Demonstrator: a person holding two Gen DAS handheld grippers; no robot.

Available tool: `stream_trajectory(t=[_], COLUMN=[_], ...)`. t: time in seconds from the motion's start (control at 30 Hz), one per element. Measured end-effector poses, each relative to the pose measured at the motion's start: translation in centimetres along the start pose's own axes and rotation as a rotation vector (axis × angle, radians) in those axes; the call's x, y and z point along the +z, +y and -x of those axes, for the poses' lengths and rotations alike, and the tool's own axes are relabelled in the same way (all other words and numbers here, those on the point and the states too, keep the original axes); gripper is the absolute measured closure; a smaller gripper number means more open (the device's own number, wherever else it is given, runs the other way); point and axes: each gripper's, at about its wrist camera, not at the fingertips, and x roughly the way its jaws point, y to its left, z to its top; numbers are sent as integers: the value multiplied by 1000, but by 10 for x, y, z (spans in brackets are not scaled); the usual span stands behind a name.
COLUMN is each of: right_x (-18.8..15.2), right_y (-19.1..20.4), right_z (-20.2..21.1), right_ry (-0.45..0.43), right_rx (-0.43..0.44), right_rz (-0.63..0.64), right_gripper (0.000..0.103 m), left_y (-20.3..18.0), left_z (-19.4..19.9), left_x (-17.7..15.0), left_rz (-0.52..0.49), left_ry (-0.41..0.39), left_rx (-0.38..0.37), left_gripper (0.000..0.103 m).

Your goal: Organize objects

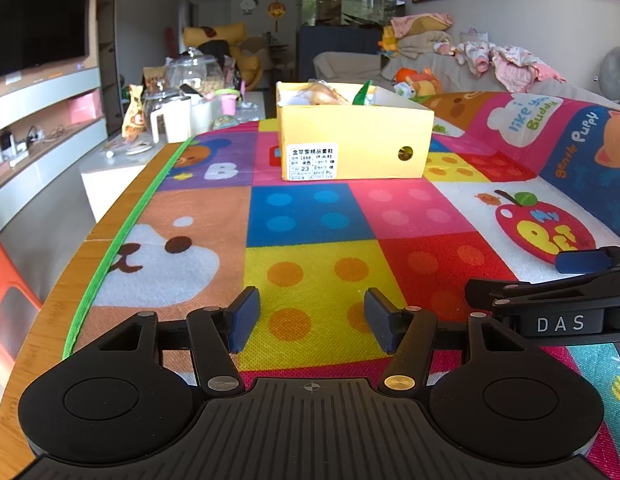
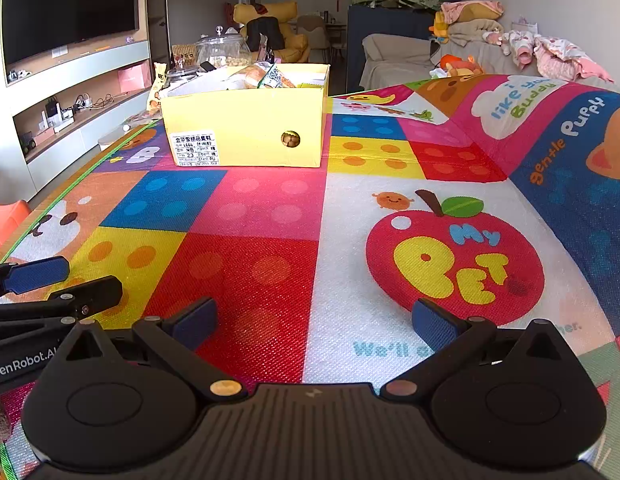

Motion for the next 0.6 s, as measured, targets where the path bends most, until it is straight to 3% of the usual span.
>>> stream_trajectory(t=[0.6], right_x=[0], right_y=[0], right_z=[0], right_ry=[0], right_rx=[1], right_rz=[-1], right_gripper=[0], left_y=[4], left_z=[0], left_x=[0], left_rz=[22], left_ry=[-1], left_rx=[-15], left_gripper=[40])
